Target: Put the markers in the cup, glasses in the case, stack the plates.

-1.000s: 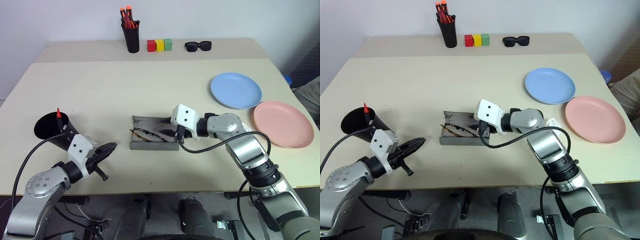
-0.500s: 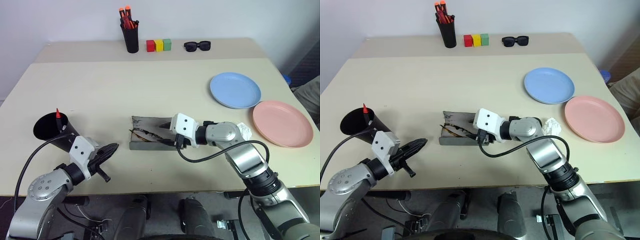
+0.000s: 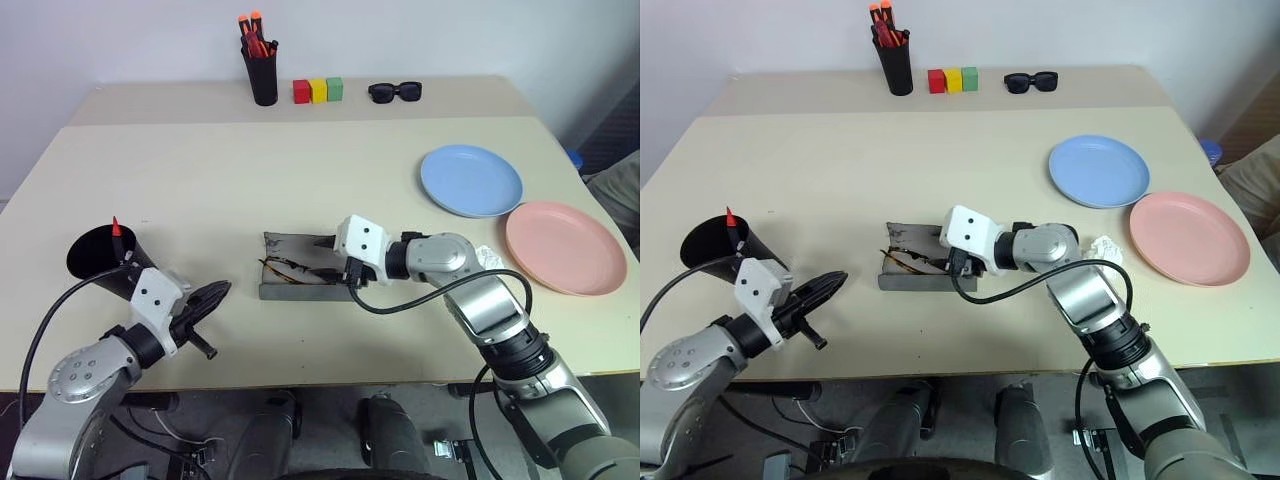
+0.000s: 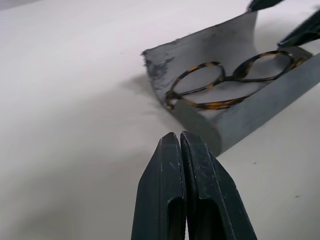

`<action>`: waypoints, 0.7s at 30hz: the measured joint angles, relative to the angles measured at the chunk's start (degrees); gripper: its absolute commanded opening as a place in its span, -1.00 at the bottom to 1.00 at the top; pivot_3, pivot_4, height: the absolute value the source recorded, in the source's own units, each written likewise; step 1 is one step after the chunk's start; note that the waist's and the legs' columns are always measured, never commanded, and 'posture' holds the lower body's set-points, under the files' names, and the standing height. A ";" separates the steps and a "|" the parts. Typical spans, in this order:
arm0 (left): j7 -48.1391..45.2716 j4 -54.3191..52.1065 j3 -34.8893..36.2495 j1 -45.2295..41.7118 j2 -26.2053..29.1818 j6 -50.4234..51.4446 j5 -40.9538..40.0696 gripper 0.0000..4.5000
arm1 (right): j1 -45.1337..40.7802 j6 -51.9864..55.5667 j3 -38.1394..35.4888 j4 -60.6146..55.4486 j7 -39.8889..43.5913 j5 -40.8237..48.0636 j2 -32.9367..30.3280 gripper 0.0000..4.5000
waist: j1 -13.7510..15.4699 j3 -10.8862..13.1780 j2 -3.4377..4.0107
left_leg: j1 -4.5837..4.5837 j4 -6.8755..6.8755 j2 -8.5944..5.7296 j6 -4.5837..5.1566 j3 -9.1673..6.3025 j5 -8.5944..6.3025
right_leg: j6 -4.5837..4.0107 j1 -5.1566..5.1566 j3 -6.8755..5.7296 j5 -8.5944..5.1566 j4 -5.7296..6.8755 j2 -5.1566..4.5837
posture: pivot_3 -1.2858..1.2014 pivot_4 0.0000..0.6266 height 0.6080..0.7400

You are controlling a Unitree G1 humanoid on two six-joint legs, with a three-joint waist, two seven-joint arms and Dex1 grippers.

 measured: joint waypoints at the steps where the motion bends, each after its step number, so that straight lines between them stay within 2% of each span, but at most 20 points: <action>1: -0.28 0.13 -0.02 0.10 -0.01 -0.16 0.02 -0.99 | 0.03 0.23 0.04 -0.04 -0.07 0.00 0.06 0.02 | 0.00 0.00 0.00 | 0.00 0.00 0.00 -0.02 0.00 -0.01 | 0.00 0.00 0.00 0.00 0.00 0.00 | 0.03 -0.52 1.00; 17: -2.72 4.65 -0.63 -0.15 -0.23 -3.79 0.43 -0.99 | 2.41 2.43 0.70 -0.94 -2.81 -0.14 0.42 0.02 | -0.01 0.00 0.00 | 0.00 0.00 0.00 -0.08 0.00 -0.05 | -0.01 0.00 0.00 0.00 0.00 -0.01 | 0.03 -0.52 1.00; 19: -2.69 4.65 -0.63 -0.16 -0.23 -3.77 0.43 -0.99 | 2.49 2.83 0.70 -0.91 -3.04 -0.13 0.44 -0.21 | 0.00 0.00 0.00 | 0.00 0.00 0.00 -0.08 0.00 -0.05 | 0.00 0.00 0.00 0.00 0.00 -0.01 | 0.03 -0.52 1.00; 21: -2.61 4.65 -0.63 -0.18 -0.23 -3.74 0.43 -0.99 | 2.51 3.45 0.70 -0.89 -3.17 -0.09 0.47 -0.56 | -0.01 0.00 0.00 | 0.00 0.00 0.00 -0.08 0.00 -0.05 | 0.00 0.00 0.00 0.00 0.00 0.00 | 0.03 -0.52 1.00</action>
